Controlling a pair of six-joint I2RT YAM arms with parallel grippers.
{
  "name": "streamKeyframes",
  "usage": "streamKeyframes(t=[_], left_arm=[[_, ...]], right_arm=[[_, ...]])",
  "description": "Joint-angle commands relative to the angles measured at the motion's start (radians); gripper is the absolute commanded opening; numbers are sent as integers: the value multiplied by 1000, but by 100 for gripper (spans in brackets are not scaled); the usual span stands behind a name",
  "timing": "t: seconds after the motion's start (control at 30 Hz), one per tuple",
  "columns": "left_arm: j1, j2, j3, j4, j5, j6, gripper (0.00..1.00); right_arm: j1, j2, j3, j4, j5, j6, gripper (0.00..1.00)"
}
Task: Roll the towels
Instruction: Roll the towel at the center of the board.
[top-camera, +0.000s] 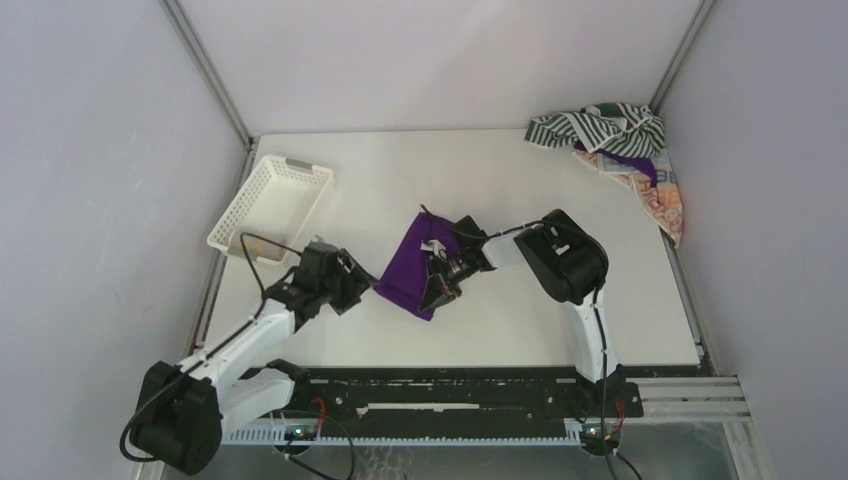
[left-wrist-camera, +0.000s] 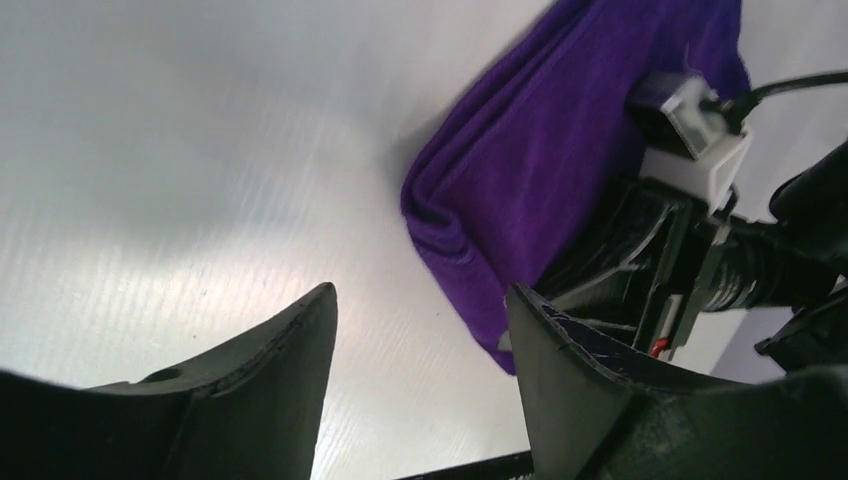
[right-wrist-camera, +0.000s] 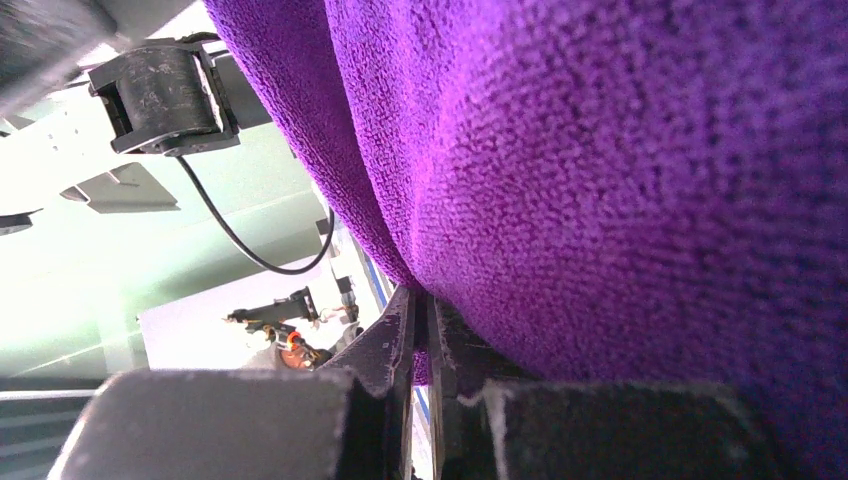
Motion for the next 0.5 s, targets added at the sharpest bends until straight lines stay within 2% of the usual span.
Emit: streamKeyframes(t=[0.0,0.23,0.47], left_arm=[[-18,-82,-137,222,75,-115,67],[-78,-102,-220,327,59,-189,60],[-85,27,-229,413,69,-206,52]], right_arm=[[-9,38,1,-48,95,-11,1],[-1,40,1,-33,98,0,1],[3,42,1,-37,100,-2,1]])
